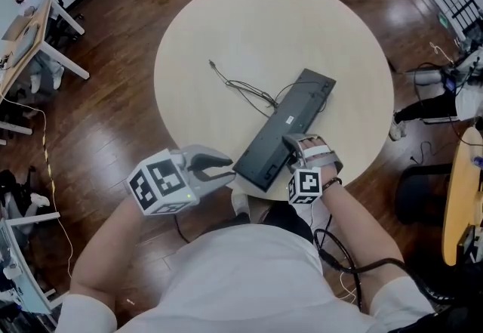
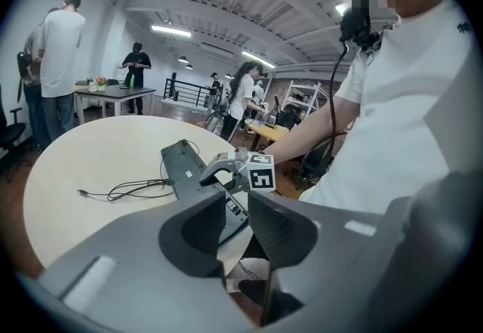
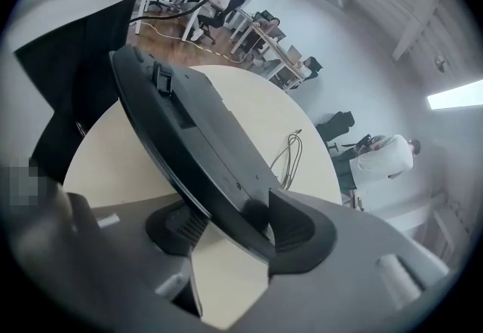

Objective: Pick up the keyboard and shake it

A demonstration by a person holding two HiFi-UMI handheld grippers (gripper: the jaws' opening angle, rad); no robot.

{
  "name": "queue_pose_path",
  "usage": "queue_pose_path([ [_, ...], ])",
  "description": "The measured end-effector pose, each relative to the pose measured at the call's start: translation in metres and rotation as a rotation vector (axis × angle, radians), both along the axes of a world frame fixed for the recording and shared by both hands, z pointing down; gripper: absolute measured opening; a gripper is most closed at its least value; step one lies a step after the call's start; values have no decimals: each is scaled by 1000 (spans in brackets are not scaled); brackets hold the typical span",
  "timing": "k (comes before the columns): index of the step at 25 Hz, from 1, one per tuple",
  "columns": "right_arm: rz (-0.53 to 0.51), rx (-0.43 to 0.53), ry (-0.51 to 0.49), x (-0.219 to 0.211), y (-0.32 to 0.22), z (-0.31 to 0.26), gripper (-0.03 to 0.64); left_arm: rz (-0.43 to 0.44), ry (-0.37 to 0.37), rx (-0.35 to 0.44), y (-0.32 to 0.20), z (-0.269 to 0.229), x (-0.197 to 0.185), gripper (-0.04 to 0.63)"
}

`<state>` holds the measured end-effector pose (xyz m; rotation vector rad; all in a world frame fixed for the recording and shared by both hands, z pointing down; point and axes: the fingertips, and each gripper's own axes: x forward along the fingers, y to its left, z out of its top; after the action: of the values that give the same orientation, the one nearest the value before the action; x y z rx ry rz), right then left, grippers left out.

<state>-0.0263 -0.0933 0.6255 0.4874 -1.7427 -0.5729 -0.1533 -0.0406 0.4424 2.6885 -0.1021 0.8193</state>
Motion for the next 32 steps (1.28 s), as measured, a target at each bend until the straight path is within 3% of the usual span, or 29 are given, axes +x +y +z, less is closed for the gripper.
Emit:
queue_pose_path([
  [5,9,-68,39,5,9,13,277,-28,26,-22,1,5,-6,89],
  [9,11,-178,77,7,23,23,313,-41,44,-39,1,9,-6,89],
  [17,88,-262,69,23,37,23,298,-40,85,-87,8,16,5,86],
  [24,257,-243,-129,41,58,-18,288,-106,78,-27,26,19,19,86],
  [32,435,-255,-430,81,147,-76,276,-235,47,63,88,24,44,71],
])
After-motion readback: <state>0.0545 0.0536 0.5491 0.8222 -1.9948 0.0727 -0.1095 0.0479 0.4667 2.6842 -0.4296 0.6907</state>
